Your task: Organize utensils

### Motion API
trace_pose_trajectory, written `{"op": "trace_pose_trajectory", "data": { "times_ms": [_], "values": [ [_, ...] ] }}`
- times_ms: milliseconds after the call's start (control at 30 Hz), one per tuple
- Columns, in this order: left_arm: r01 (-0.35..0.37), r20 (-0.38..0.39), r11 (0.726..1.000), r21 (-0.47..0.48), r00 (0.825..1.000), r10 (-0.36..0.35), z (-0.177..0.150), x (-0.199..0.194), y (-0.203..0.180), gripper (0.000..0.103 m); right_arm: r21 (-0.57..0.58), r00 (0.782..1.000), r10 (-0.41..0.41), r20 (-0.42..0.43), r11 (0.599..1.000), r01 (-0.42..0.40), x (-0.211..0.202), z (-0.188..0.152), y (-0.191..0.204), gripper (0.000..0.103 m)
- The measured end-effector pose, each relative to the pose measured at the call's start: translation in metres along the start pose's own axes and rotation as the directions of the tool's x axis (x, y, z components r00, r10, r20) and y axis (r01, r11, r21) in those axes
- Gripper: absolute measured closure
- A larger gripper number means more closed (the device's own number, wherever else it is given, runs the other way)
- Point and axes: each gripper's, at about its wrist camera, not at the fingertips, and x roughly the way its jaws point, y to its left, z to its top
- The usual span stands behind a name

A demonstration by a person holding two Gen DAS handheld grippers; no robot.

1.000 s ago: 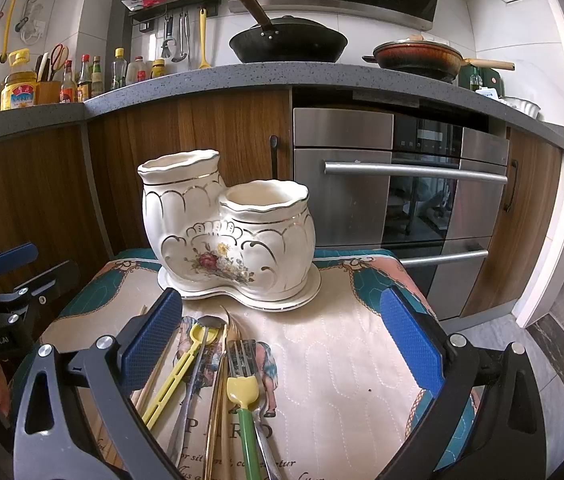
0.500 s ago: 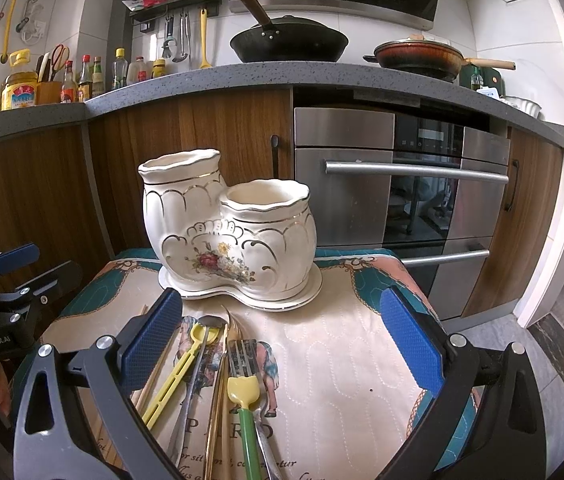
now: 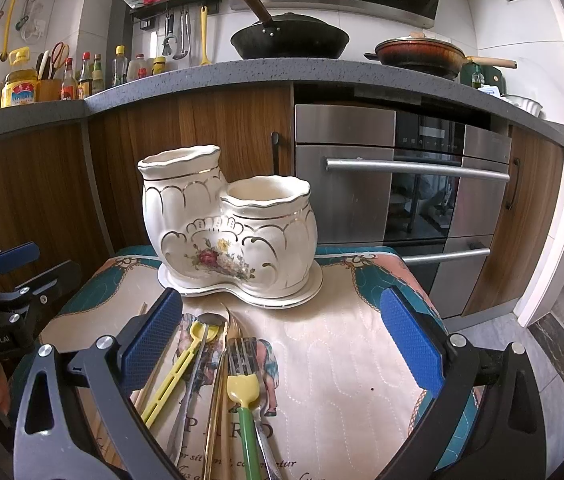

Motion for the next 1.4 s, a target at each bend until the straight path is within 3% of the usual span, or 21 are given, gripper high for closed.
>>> {"op": "trace_pose_trajectory", "data": {
  "times_ms": [833, 1167, 1400],
  "values": [
    [-0.004, -0.028, 1.0, 0.021, 1.0, 0.005, 0.0, 0.003, -0.001, 0.005, -0.002, 1.0, -0.001, -0.02, 1.0, 0.001, 0.005, -0.002, -0.002, 0.005],
    [0.008, -0.099, 0.999, 0.031, 0.995, -0.004, -0.001, 0.015, 0.006, 0.005, 0.128, 0.998, 0.021, -0.051, 0.992, -0.014, 0.006, 0.002, -0.028, 0.005],
    [0.03, -0.181, 0.999, 0.015, 0.983, -0.027, -0.006, 0.03, 0.01, 0.005, 0.122, 0.998, -0.046, -0.043, 0.991, 0.051, 0.003, 0.002, -0.031, 0.005]
  ]
}}
